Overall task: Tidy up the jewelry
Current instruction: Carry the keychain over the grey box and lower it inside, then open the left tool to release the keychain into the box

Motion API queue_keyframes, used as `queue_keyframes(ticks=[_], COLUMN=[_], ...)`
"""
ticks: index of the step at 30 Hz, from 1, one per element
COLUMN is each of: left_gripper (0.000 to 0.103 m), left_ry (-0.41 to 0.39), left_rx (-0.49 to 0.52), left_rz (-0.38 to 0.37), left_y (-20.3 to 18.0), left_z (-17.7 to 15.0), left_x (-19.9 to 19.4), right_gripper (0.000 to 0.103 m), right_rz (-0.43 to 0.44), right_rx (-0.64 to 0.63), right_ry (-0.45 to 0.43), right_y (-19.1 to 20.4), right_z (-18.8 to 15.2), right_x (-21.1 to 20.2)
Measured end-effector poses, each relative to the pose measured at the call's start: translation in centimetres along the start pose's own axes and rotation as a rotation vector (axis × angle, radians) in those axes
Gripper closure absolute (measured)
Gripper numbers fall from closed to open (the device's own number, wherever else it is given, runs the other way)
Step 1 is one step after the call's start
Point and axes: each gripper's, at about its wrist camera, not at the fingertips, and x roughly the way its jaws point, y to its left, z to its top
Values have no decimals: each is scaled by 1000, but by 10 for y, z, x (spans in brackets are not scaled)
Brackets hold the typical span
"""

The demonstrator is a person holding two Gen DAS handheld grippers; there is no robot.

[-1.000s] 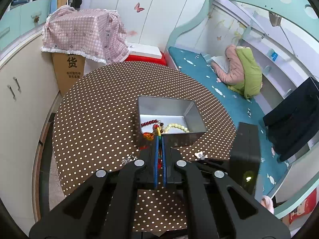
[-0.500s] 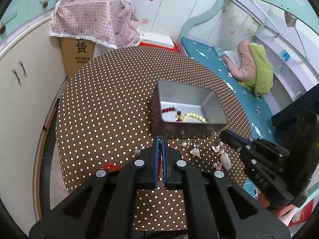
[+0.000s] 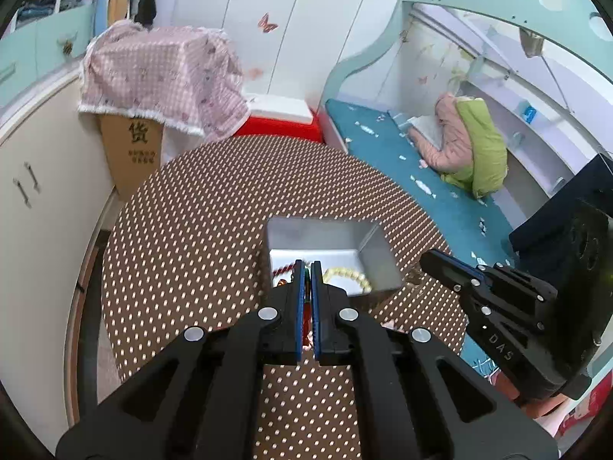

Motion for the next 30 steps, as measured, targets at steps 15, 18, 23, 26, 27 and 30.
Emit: queue_keyframes(ticks=[15,18,23,26,27,30], left_gripper=[99,99,99,97,95,83], left_ry=[-6,12,45,68,74,89], left_rx=[43,39,33,24,23,14], left_rz=[-29,-27,-22,-16,-14,-1], left_y=[-18,-15,-12,-7,-5,0], left_z=[39,42,43,42,41,38], left_x=[33,45,65,75,77,83], right_gripper=[101,101,100,97,90,73], right_rz=[-21,-17,-6,-10,-14,-33], right_rx=[-2,2,14,14,16,26], right_ry=[-25,-10,25,48,57,72], right_y=[-12,-16,-21,-22,-23,-27], right_z=[24,26,25,23,22,18], right_x=[18,27,42,49,51,54])
